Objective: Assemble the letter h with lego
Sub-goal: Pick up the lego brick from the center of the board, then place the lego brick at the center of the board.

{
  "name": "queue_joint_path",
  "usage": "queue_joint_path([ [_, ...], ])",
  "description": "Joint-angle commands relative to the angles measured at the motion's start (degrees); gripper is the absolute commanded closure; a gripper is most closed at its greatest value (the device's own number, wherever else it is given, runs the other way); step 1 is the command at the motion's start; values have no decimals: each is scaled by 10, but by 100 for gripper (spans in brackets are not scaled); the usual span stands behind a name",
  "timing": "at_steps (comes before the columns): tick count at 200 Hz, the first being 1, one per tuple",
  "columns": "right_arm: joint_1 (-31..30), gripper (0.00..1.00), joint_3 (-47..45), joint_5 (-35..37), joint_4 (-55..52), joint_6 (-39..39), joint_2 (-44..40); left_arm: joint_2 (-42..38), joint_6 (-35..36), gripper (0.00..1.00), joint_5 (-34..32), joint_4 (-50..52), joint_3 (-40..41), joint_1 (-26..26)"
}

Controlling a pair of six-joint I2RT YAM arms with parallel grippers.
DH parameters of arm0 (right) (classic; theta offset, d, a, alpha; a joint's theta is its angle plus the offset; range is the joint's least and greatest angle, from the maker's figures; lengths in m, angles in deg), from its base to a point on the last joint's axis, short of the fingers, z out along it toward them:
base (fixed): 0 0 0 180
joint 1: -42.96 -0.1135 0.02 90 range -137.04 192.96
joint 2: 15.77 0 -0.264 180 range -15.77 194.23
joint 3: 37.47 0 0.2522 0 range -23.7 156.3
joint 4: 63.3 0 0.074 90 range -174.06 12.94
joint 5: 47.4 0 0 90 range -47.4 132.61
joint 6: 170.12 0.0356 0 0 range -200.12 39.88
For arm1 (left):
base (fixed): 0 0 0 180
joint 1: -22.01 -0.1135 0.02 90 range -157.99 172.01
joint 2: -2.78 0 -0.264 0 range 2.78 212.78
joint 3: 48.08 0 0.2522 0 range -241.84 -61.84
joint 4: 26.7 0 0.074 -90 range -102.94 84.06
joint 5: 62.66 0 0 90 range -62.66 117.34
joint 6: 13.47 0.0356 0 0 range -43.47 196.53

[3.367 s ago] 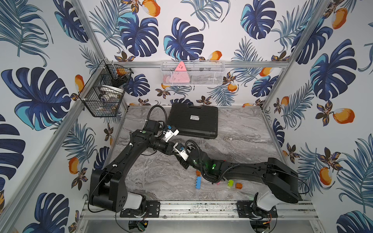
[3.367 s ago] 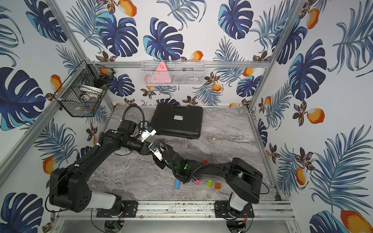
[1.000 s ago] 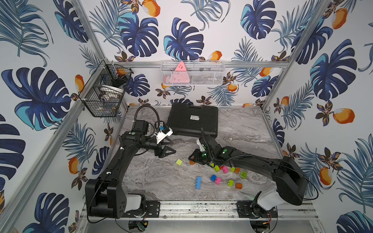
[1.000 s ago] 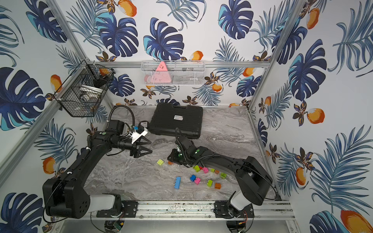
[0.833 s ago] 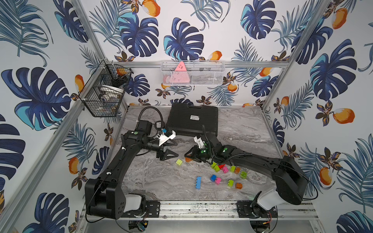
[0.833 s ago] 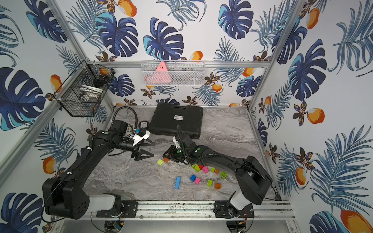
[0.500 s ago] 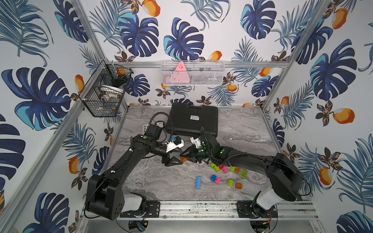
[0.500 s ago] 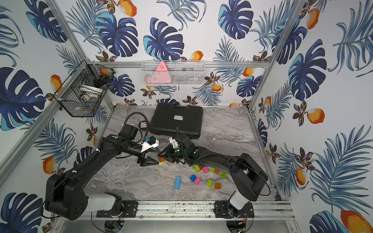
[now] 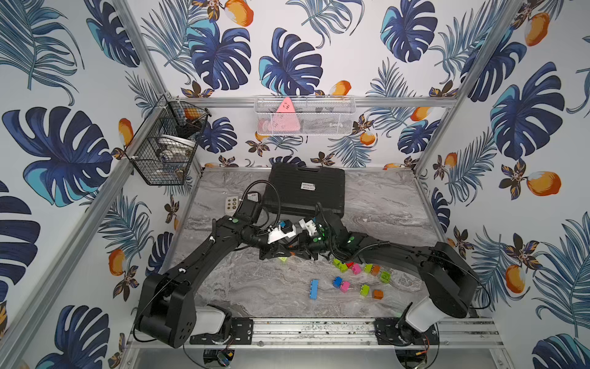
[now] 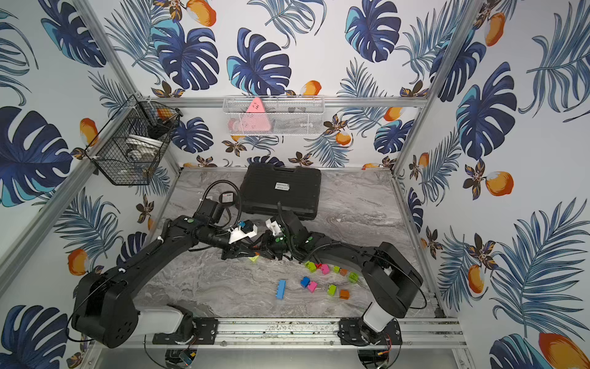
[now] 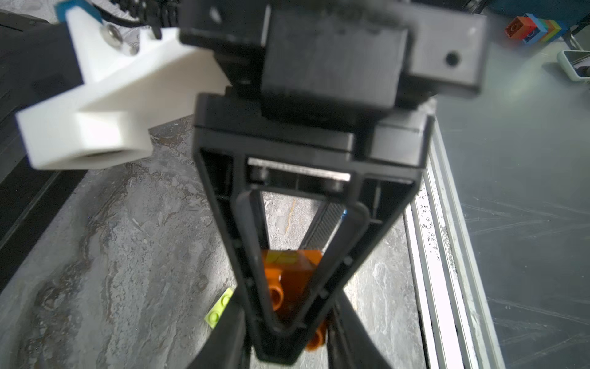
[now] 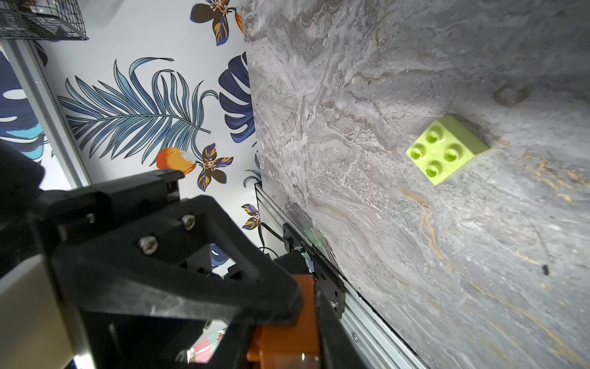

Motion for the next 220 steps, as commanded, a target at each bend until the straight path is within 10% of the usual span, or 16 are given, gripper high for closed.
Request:
queue_joint_path([
  [1, 0, 71, 7, 10, 40, 31, 1, -1, 21, 83, 5, 11, -4, 5],
  [64, 17, 45, -48, 30, 53, 38, -43, -2, 14, 90, -12, -8, 15, 5],
  [95, 51, 37, -72, 116, -111, -5, -111, 12, -48, 90, -75, -100, 35, 11],
  [155, 88, 33, -99, 413, -386, -73, -257, 136, -164, 90, -249, -189, -11, 116],
  [220, 88, 35, -108, 411, -400, -106, -250, 252, -268, 86, -345, -210, -52, 185],
])
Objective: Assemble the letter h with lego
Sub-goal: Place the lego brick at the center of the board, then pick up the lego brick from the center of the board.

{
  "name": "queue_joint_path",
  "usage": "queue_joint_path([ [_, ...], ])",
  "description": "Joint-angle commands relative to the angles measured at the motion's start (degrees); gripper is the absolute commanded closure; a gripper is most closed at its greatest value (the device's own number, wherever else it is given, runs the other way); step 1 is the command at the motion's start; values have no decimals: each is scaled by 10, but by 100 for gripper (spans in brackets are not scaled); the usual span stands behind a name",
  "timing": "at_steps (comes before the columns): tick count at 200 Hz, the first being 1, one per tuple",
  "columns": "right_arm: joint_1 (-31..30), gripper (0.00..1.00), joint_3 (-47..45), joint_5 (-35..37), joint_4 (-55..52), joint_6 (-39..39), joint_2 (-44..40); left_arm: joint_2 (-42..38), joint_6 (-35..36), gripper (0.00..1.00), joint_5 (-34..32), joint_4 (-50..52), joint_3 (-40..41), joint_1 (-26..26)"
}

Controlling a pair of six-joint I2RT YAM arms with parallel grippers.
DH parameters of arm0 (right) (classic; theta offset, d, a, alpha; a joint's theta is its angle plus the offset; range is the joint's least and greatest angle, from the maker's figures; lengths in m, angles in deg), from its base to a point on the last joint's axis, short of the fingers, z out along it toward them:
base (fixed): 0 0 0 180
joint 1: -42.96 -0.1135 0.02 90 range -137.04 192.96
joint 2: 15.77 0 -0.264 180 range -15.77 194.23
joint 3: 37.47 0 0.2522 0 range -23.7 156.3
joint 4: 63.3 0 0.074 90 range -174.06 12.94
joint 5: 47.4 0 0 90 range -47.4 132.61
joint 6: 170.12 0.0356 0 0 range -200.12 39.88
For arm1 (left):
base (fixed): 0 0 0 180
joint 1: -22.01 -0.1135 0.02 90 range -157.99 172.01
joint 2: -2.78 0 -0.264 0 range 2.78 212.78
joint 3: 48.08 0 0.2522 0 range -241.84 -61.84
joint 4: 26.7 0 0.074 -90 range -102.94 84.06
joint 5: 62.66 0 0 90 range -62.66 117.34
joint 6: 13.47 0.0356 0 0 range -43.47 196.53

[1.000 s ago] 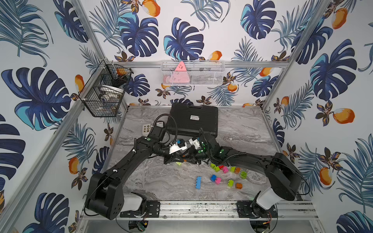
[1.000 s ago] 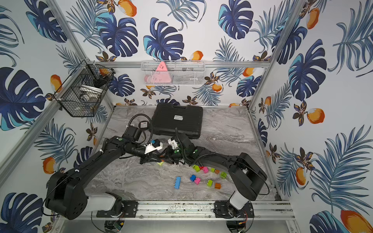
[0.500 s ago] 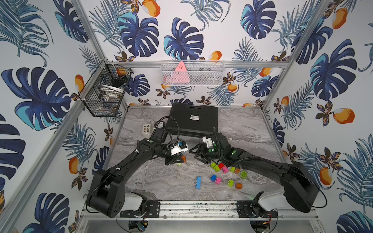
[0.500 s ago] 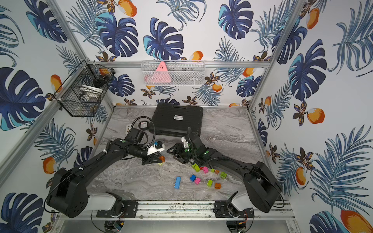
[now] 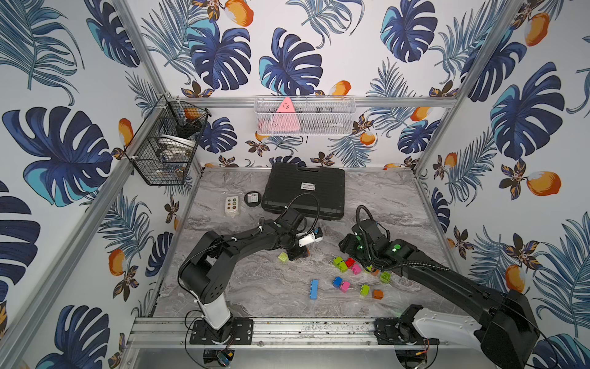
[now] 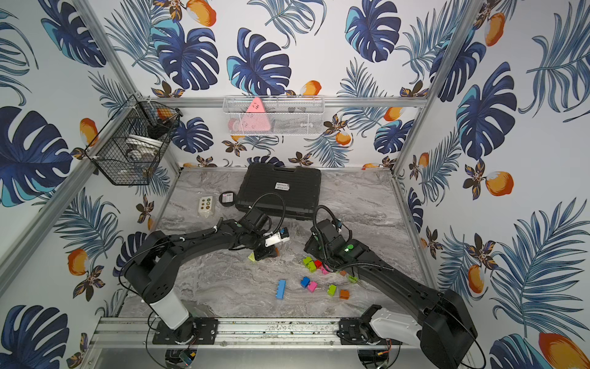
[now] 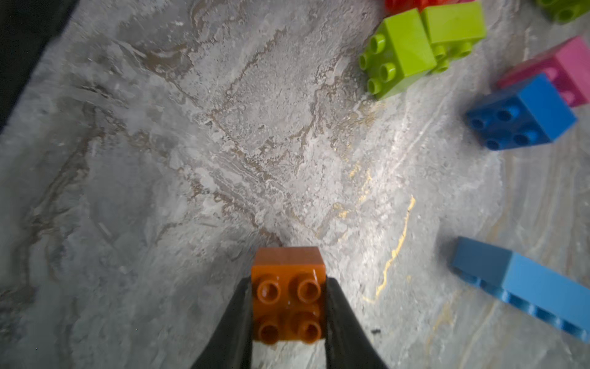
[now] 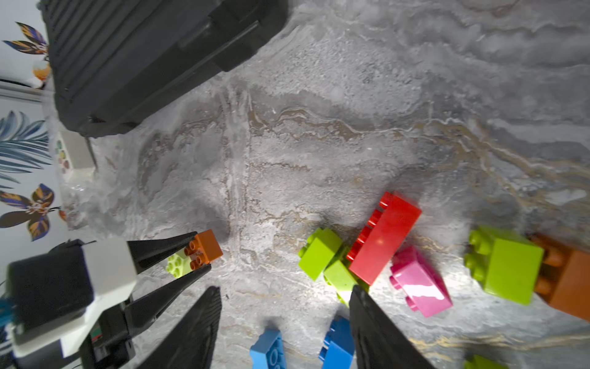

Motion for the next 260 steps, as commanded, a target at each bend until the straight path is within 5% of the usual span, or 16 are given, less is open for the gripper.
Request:
queue_joint_path([
  [1, 0, 35, -6, 4, -12, -19, 10, 18, -48, 86, -40, -11, -8, 2],
  [44, -2, 36, 7, -29, 3, -68, 39, 2, -56, 59, -28, 25, -31, -5],
  [78, -11, 37, 43, -49, 4, -122, 89, -33, -72, 43, 56, 78, -56, -80],
  [133, -39, 37, 139, -74, -2, -211, 200, -82, -65, 42, 126, 114, -32, -226],
  [215, -123, 38, 387, -60, -82, -255, 437, -88, -89, 38, 139, 57, 68, -491],
  [260, -135, 39, 464, -153, -89, -348, 526, -105, -91, 37, 152, 27, 105, -541],
])
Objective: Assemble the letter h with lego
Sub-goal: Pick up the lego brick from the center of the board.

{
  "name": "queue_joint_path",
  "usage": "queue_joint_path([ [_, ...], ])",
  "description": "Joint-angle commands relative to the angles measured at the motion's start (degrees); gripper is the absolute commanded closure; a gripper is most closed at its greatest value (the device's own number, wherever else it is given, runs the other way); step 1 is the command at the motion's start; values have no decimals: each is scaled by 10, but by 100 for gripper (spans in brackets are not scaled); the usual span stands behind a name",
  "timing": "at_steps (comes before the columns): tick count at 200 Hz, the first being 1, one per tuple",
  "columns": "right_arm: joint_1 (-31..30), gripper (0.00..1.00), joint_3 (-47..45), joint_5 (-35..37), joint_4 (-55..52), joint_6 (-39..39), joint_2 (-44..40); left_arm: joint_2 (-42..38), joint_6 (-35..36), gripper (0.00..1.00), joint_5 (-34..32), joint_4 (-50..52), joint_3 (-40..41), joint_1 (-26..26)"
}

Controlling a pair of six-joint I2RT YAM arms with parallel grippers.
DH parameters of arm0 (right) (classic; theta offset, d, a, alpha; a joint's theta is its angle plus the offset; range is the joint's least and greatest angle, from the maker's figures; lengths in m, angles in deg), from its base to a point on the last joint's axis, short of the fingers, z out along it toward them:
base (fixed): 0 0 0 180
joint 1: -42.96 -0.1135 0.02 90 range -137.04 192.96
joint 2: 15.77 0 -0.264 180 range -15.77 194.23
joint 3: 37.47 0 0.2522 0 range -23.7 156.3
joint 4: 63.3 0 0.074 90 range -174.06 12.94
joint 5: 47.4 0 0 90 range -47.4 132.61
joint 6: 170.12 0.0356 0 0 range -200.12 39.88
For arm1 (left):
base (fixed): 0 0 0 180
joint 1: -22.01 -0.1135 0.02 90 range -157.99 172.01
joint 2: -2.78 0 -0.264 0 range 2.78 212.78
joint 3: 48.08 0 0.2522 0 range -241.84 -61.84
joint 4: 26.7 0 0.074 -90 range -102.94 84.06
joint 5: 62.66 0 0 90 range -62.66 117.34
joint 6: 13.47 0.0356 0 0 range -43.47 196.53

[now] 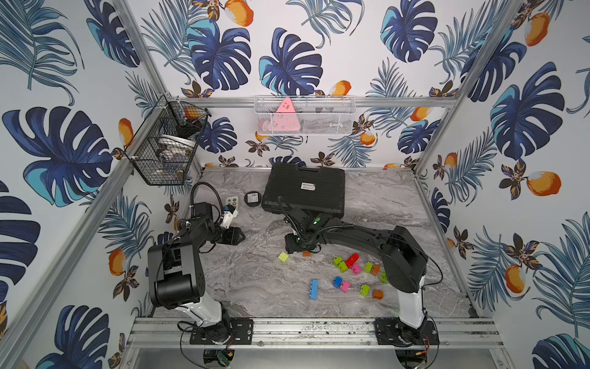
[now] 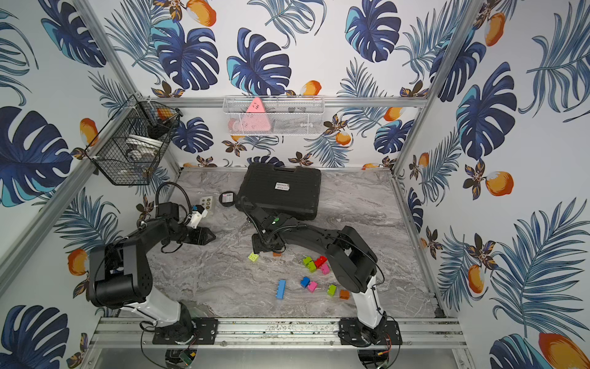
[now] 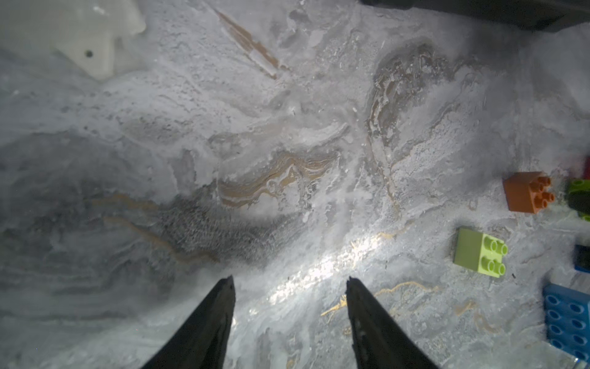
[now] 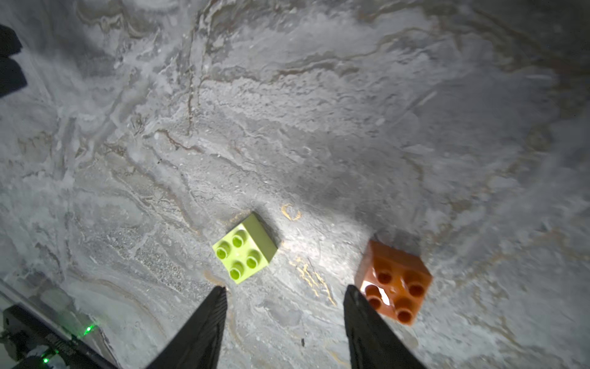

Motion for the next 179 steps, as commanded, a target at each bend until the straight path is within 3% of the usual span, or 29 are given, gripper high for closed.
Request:
queue_joint_path([
  [1, -5, 39, 32, -54, -27, -68, 38, -18, -2, 37, 21, -27, 17, -10],
  [53, -16, 40, 82, -29, -65, -159, 94, -43, 0, 30, 6, -53, 40, -16],
  [153, -47, 45, 113, 18, -84, -178, 118, -44, -3, 30, 11, -54, 41, -22],
  [179, -47, 53, 113, 41, -89, -173, 114, -42, -3, 30, 11, -54, 40, -23],
])
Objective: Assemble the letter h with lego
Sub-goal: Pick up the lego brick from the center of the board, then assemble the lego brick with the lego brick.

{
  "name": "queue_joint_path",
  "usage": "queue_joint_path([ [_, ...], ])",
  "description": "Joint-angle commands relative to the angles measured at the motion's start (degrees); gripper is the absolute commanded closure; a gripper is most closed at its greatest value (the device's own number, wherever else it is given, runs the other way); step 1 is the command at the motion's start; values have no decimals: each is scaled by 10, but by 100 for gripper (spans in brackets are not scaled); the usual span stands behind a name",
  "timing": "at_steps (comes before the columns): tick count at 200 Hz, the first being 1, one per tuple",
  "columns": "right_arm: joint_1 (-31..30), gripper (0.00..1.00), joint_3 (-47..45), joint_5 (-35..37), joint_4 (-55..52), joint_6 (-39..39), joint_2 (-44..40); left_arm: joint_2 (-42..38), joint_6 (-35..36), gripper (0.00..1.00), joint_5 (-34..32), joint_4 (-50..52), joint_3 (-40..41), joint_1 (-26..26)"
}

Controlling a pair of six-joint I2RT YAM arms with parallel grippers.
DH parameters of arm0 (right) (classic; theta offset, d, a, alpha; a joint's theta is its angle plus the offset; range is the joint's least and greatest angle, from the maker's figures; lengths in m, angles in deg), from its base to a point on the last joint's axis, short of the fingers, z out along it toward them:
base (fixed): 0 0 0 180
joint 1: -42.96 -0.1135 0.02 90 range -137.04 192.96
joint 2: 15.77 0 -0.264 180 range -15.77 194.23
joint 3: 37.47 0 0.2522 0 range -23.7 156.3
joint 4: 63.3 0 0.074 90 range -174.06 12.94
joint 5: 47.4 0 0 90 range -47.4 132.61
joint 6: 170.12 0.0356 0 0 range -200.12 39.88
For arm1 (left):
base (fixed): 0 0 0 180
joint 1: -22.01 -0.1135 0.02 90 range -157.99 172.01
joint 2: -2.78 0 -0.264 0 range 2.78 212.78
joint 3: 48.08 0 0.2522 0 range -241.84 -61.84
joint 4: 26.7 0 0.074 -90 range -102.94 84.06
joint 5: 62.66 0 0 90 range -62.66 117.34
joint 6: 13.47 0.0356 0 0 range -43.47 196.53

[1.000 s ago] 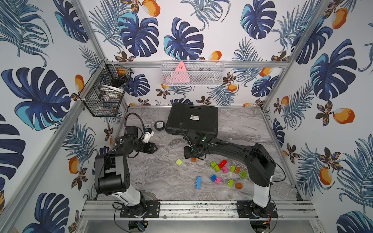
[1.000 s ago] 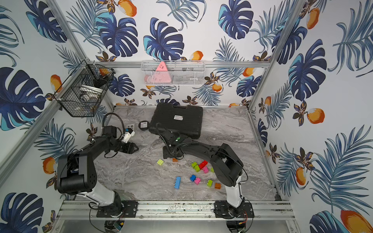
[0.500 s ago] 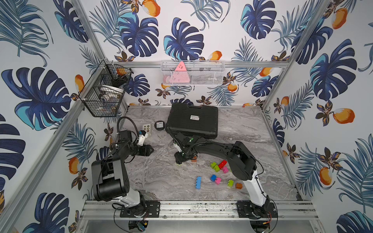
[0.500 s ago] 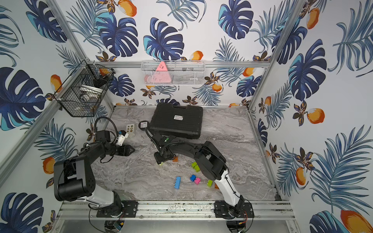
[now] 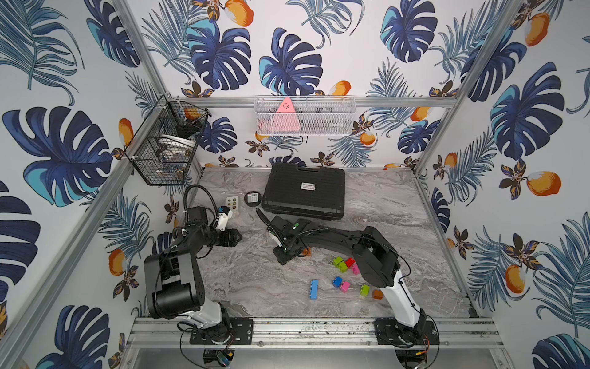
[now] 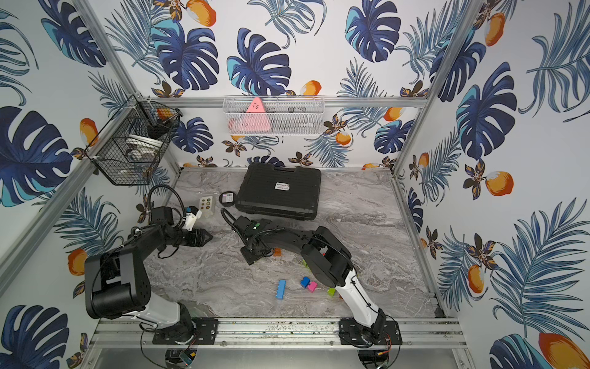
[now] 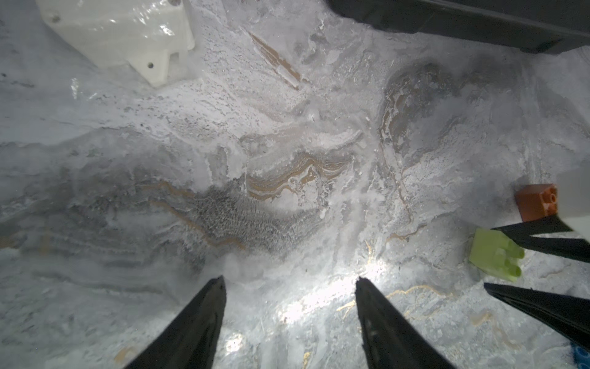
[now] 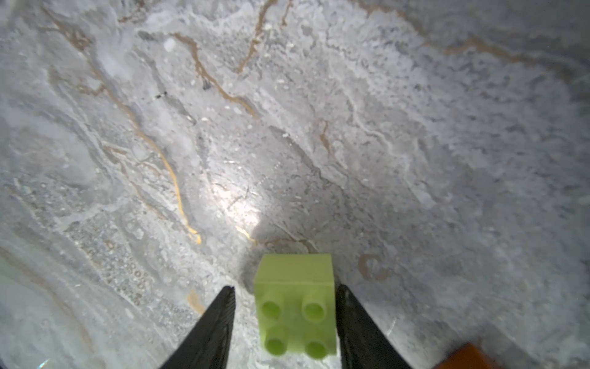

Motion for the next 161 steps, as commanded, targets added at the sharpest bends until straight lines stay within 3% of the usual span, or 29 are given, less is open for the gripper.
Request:
queue_joint_path([
  [1, -1, 53, 3, 33, -21, -5, -2, -2, -1, 30, 11, -6, 0, -2],
  [44, -1, 69, -9, 65, -25, 58, -30, -2, -1, 30, 11, -7, 0, -2],
  [68, -1, 68, -37, 57, 2, 124, -70, -1, -1, 30, 12, -6, 0, -2],
  [108, 3, 65, -53, 139, -49, 241, -115, -5, -1, 31, 11, -8, 2, -3],
  [161, 22, 65, -82, 169, -82, 309, -147, -4, 1, 31, 14, -6, 0, -3],
])
